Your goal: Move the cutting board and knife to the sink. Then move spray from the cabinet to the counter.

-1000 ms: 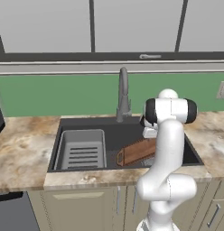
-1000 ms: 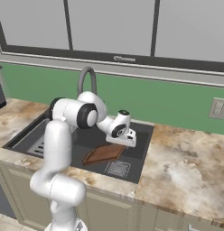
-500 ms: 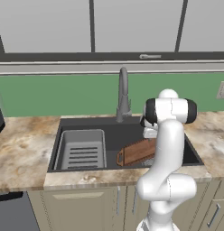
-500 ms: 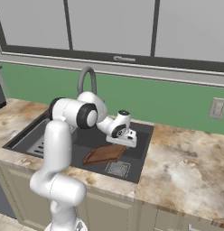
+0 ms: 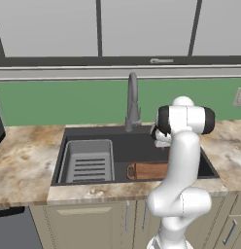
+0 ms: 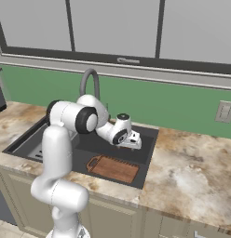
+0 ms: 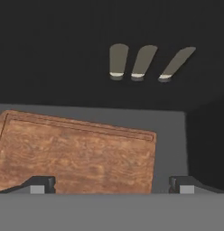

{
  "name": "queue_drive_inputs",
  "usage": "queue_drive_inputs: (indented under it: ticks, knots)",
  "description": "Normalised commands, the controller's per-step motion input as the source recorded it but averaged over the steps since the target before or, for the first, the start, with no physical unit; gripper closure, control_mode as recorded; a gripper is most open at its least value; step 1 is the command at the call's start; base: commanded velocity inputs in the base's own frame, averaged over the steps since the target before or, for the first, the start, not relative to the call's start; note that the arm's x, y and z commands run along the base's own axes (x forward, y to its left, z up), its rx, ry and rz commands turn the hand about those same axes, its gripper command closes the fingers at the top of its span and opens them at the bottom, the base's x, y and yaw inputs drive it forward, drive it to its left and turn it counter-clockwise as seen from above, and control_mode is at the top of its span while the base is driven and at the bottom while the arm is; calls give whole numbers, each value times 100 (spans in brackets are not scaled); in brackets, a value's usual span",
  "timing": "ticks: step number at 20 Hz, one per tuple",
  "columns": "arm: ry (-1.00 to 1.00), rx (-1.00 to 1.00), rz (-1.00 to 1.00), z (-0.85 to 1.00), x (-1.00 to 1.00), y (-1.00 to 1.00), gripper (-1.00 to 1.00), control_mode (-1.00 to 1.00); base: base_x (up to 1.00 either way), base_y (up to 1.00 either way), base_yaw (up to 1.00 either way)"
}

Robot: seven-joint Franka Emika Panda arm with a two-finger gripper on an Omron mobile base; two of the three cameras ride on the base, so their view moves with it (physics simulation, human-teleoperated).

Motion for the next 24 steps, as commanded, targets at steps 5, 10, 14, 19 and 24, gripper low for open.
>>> queue_drive_inputs:
  ticks: [5, 10, 14, 19, 24]
  knots:
    - [-15, -3, -6, 11, -15, 0, -100, -100, 0, 0, 0]
    - [-3, 0, 0, 28, -17, 0, -100, -100, 0, 0, 0]
    - [0, 0, 0, 47, -11, 1, -100, -100, 0, 0, 0]
    - [0, 0, 3, 54, -23, 0, -100, -100, 0, 0, 0]
    - [0, 1, 0, 58, -30, 3, -100, -100, 0, 0, 0]
